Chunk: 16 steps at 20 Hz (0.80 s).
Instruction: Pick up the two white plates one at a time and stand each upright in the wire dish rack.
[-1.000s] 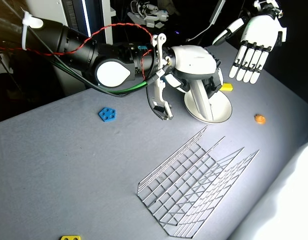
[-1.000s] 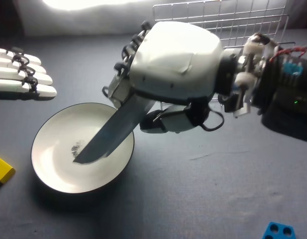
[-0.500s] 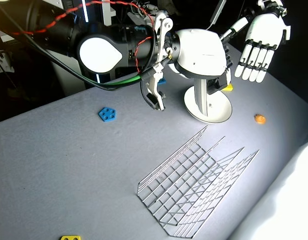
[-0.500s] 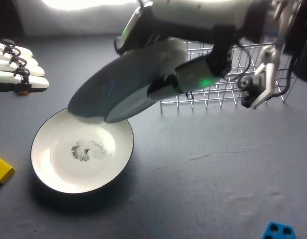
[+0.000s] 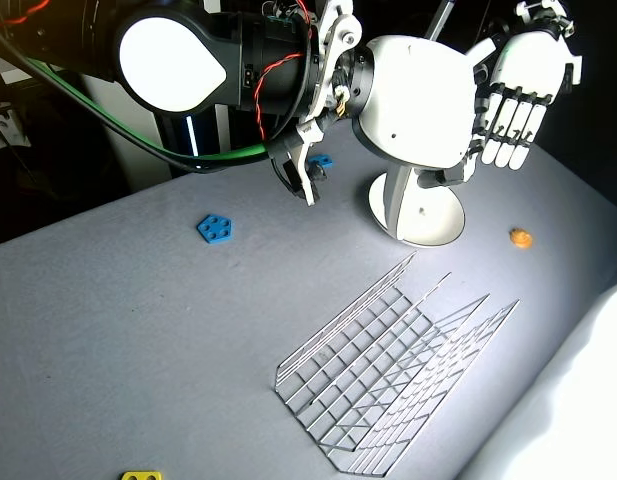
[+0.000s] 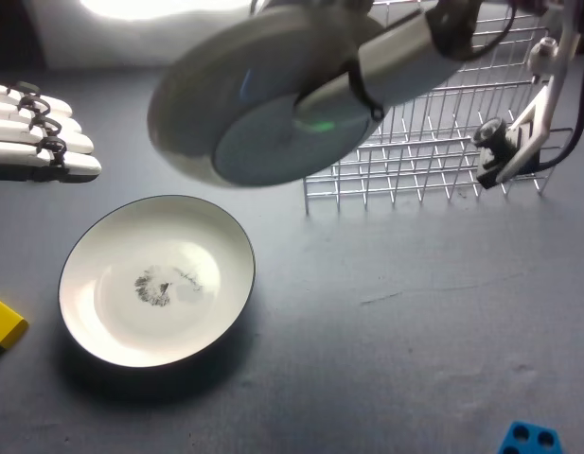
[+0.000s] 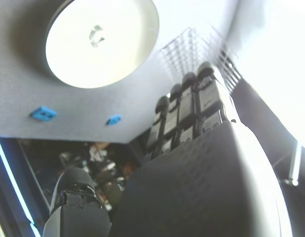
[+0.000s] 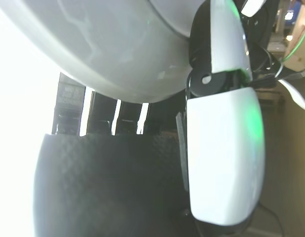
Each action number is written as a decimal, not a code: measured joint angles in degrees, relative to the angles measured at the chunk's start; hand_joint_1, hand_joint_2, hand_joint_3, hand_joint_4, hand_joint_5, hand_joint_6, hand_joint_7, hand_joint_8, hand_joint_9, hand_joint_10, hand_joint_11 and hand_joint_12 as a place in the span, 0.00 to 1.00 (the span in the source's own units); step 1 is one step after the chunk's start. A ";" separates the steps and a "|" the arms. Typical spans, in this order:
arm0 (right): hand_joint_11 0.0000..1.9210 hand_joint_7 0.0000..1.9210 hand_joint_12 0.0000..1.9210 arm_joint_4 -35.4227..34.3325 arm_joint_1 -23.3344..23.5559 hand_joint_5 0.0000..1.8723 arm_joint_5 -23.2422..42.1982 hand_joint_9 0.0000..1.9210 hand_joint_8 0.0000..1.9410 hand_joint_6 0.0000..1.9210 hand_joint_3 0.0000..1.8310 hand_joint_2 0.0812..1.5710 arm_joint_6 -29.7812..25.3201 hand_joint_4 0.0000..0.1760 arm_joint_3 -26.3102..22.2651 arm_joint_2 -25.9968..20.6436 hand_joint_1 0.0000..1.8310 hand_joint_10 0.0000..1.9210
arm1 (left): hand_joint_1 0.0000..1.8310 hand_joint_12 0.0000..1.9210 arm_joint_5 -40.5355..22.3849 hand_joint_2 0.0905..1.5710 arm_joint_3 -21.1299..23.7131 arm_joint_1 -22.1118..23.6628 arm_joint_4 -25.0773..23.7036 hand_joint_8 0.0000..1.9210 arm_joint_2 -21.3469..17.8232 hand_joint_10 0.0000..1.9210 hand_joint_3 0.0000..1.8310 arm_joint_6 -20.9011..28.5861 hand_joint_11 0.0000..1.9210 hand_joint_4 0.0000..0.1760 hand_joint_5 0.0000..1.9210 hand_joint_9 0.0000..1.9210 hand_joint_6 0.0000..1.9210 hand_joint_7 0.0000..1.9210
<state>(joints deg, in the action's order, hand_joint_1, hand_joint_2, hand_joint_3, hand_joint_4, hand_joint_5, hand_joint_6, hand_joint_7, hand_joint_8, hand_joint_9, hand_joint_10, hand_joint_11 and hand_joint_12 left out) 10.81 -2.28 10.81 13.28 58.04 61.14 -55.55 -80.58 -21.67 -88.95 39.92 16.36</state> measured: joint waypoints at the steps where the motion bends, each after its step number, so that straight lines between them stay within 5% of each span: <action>1: 0.42 0.58 0.58 -0.31 0.15 0.54 0.00 0.65 0.41 0.48 0.00 0.67 0.02 0.10 0.70 -0.02 0.67 0.00 | 0.00 0.00 0.00 0.63 0.00 -0.20 0.02 0.00 0.07 0.00 0.00 0.07 0.00 0.00 0.00 0.00 0.00 0.00; 16: 0.42 0.57 0.59 3.13 3.58 0.55 0.24 0.65 0.42 0.47 0.00 0.67 -9.92 0.14 9.62 -0.72 0.67 0.00 | 0.00 0.00 0.94 0.62 3.32 -4.42 -2.25 0.00 1.55 0.00 0.00 0.26 0.00 0.00 0.00 0.00 0.00 0.00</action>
<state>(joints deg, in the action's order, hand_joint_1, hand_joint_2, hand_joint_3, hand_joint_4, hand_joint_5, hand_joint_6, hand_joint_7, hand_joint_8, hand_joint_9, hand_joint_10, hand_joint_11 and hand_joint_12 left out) 13.93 1.30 11.05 3.36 67.66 60.42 -54.61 -77.25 -26.09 -91.20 41.47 16.62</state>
